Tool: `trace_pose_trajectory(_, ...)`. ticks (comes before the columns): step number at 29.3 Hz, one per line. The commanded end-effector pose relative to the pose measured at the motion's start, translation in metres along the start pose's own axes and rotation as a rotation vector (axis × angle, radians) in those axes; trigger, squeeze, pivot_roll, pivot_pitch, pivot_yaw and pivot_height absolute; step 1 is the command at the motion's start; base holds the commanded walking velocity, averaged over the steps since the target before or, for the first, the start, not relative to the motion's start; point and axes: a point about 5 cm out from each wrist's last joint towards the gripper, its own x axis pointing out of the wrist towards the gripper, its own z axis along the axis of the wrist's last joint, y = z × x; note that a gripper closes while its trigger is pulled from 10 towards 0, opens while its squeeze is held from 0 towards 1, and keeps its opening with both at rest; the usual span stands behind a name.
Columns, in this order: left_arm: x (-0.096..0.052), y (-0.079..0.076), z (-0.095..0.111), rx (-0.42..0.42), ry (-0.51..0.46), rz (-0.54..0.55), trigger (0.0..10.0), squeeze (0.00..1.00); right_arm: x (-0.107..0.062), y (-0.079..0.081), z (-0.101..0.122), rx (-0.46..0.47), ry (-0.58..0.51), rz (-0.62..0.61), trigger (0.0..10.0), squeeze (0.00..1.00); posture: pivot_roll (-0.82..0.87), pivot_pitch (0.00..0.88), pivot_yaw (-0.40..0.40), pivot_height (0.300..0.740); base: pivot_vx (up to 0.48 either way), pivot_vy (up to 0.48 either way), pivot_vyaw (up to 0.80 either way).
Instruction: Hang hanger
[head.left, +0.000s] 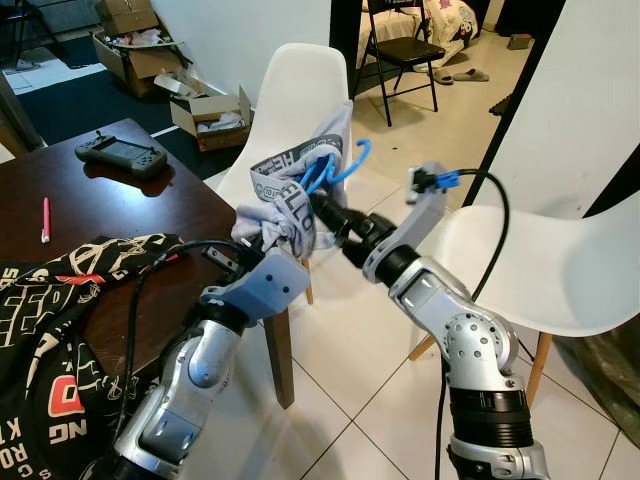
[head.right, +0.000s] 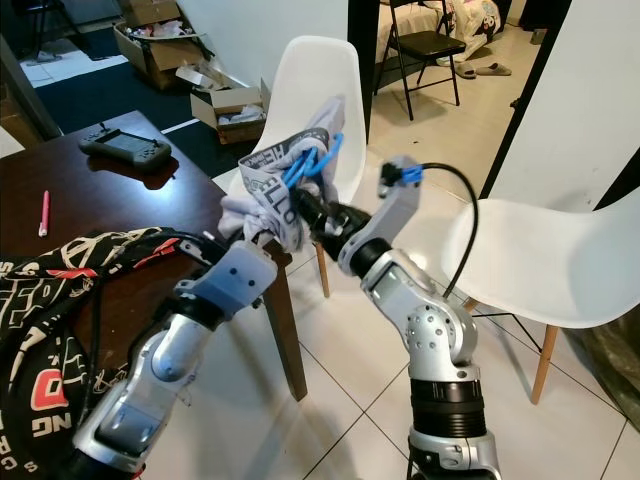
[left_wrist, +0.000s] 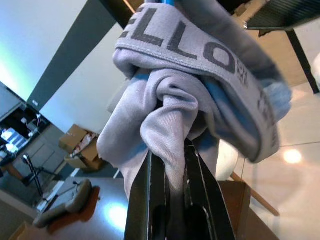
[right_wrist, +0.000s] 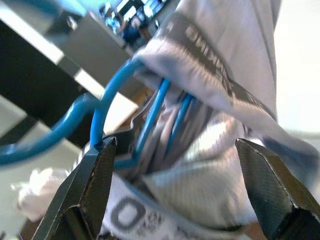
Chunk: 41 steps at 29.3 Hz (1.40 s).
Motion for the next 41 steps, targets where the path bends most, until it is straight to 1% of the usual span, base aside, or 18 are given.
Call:
trace_pose_trajectory(1,-0.004,-0.007,0.001,0.007,-0.007,-0.02,10.0,0.0,0.001,0.004,0.004,0.035,-0.029,0.023,10.0,0.0,0.04,0.117,0.004,0.74,0.0,0.0,0.0)
trace_pose_trajectory(5,-0.005,-0.011,0.001,0.004,-0.007,-0.026,10.0,0.0,0.001,0.009,0.007,0.042,-0.038,0.059,10.0,0.0,0.04,0.117,0.004,0.74,0.0,0.0,0.0)
trace_pose_trajectory(7,-0.004,-0.015,0.002,-0.007,-0.006,-0.041,10.0,0.0,0.002,0.012,0.004,0.027,-0.002,0.081,10.0,0.0,0.04,0.118,0.004,0.74,0.0,0.0,0.0)
trace_pose_trajectory(8,-0.004,-0.015,0.002,-0.007,-0.006,-0.041,10.0,0.0,0.002,0.012,0.004,0.027,-0.002,0.081,10.0,0.0,0.04,0.118,0.004,0.74,0.0,0.0,0.0)
trace_pose_trajectory(9,-0.004,-0.016,0.002,-0.011,-0.006,-0.043,10.0,0.0,0.001,0.012,0.001,0.002,0.029,0.086,10.0,0.0,0.04,0.118,0.004,0.74,0.0,0.0,0.0)
trace_pose_trajectory(11,-0.003,-0.015,0.002,-0.025,0.003,-0.034,10.0,0.0,0.0,0.009,-0.008,-0.076,0.097,0.083,10.0,0.0,0.04,0.119,0.005,0.74,0.0,0.0,0.0)
trace_pose_trajectory(12,-0.003,-0.015,0.002,-0.025,0.003,-0.034,10.0,0.0,0.0,0.009,-0.008,-0.076,0.097,0.083,10.0,0.0,0.04,0.119,0.005,0.74,0.0,0.0,0.0)
trace_pose_trajectory(14,-0.001,-0.008,-0.001,-0.036,0.016,-0.006,10.0,0.0,-0.002,0.006,-0.012,-0.085,0.116,0.073,10.0,0.0,0.04,0.12,0.004,0.74,0.0,0.0,0.0)
trace_pose_trajectory(17,0.0,0.0,-0.004,-0.044,0.028,0.025,10.0,0.0,-0.003,0.004,-0.009,-0.074,0.105,0.074,10.0,0.0,0.04,0.121,0.006,0.74,0.0,0.0,0.0)
trace_pose_trajectory(21,0.0,0.001,-0.004,-0.034,0.026,0.028,10.0,0.0,-0.004,0.004,-0.005,-0.058,0.085,0.081,10.0,0.0,0.04,0.121,0.008,0.74,0.0,0.0,0.0)
trace_pose_trajectory(24,-0.001,0.001,-0.004,-0.042,0.031,0.03,10.0,0.0,-0.005,0.004,-0.004,-0.055,0.081,0.087,10.0,0.0,0.04,0.121,0.008,0.74,0.0,0.0,0.0)
trace_pose_trajectory(25,-0.002,-0.001,-0.005,-0.044,0.034,0.02,10.0,0.0,-0.005,0.003,-0.004,-0.058,0.085,0.092,10.0,0.0,0.04,0.119,0.009,0.74,0.0,0.0,0.0)
trace_pose_trajectory(29,-0.002,-0.003,-0.006,-0.048,0.036,0.017,10.0,0.0,-0.006,0.003,-0.004,-0.056,0.086,0.102,10.0,0.0,0.04,0.118,0.012,0.74,0.0,0.0,0.0)
trace_pose_trajectory(33,-0.001,-0.007,-0.001,-0.059,0.019,-0.002,10.0,0.0,-0.005,0.005,0.0,-0.056,0.066,0.11,10.0,0.0,0.04,0.118,0.012,0.74,0.0,0.0,0.0)
trace_pose_trajectory(41,-0.005,-0.02,0.0,-0.074,0.016,-0.065,10.0,0.0,-0.002,0.008,0.001,-0.045,0.051,0.121,10.0,0.0,0.04,0.108,0.013,0.74,0.0,0.0,0.0)
